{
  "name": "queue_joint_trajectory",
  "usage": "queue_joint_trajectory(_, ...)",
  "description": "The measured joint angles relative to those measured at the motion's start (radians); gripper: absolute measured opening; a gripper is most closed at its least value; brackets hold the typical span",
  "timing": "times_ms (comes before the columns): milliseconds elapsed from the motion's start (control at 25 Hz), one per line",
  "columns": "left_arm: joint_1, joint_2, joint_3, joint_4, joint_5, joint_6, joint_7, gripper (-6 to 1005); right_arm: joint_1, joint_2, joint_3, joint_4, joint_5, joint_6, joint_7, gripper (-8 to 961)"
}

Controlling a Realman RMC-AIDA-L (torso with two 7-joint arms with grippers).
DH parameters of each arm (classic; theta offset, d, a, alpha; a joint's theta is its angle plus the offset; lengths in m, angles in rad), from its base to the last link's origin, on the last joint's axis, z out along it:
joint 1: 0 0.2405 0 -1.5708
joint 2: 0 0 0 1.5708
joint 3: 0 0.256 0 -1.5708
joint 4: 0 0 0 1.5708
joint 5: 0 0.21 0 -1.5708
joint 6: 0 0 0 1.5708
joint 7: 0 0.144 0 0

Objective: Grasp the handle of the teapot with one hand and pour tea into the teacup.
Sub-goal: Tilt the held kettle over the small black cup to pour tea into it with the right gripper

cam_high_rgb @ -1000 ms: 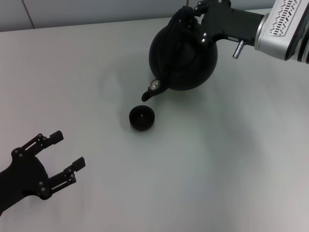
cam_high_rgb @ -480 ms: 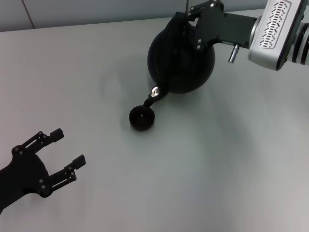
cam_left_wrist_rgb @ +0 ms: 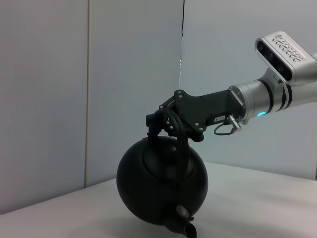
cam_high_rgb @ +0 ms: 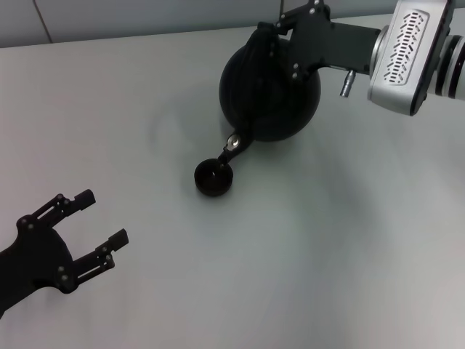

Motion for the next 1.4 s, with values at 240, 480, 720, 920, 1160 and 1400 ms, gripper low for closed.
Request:
queue_joint_trajectory(240,0.000,0.000,0.000,0.000,-0.002,0.002,0.000,807,0.000,0.002,0.000,-0.005,0.002,-0.006,-0.002,79)
queue_joint_trajectory(480,0.004,0.000,0.000,0.000,-0.007,0.004,0.000,807,0.001,0.002,-0.010,-0.008,0.003,-0.005,-0.003,79)
queue_joint_trajectory(720,0.008,0.000,0.000,0.000,-0.010,0.004,0.000,807,0.004,0.004,-0.030,-0.011,0.004,-0.001,-0.006,78)
queue_joint_trajectory(920,0.011,0.000,0.000,-0.001,-0.014,0.007,0.000,807,-0.001,0.004,-0.024,-0.014,0.004,-0.006,0.025,79)
queue_joint_trajectory(1160,0.011,0.000,0.000,-0.011,-0.015,0.007,0.000,807,-0.026,-0.001,-0.009,-0.028,0.004,-0.008,0.184,79)
queue_joint_trajectory(1400,0.007,0.001,0.000,-0.011,-0.016,0.007,0.000,807,-0.076,-0.003,0.112,-0.026,0.026,-0.018,0.404,78)
